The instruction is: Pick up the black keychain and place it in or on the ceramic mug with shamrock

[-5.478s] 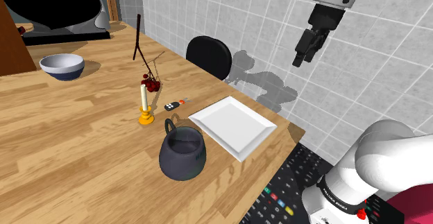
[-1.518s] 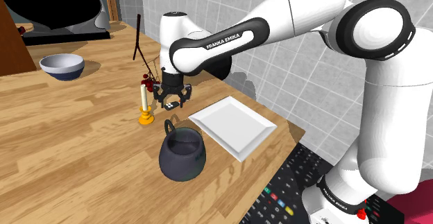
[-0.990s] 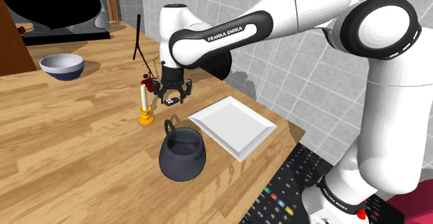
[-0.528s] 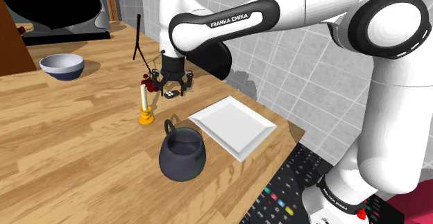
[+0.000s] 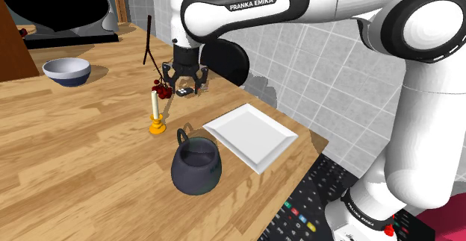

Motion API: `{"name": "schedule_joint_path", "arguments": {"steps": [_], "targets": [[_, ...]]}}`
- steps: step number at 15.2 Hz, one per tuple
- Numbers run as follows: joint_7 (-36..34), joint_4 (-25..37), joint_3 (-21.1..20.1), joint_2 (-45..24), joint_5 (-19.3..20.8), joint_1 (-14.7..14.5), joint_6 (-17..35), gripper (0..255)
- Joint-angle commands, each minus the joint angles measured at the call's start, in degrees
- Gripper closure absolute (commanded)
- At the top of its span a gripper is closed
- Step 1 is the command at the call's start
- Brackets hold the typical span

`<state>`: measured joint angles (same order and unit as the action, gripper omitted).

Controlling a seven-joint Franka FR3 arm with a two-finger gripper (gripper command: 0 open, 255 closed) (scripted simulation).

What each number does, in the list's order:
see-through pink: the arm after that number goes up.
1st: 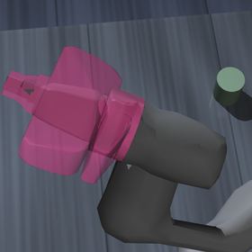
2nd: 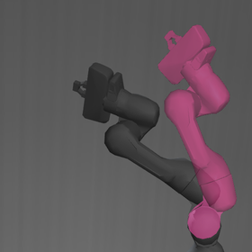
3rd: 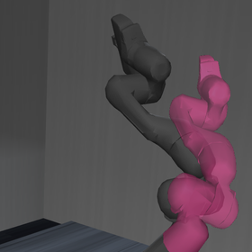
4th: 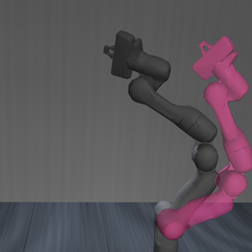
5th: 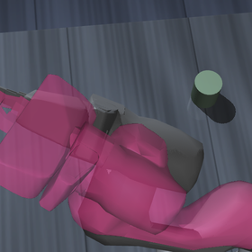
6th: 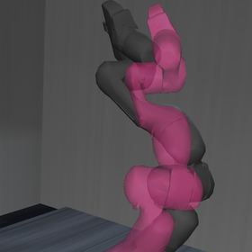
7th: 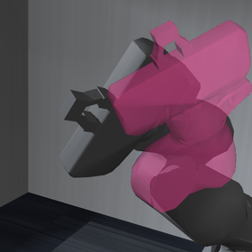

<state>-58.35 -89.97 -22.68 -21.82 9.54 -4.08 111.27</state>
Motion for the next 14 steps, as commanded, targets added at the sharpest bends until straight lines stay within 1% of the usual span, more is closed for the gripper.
{"name": "schedule_joint_path", "arguments": {"steps": [1,13,14], "targets": [[0.22,1.15,-0.09,0.44,-0.23,0.03,-1.58,255],[0.77,9.38,-0.42,1.04,-0.71,-0.48,-10.31,255],[0.00,7.10,-0.82,2.70,-1.18,-0.65,-9.64,255]]}}
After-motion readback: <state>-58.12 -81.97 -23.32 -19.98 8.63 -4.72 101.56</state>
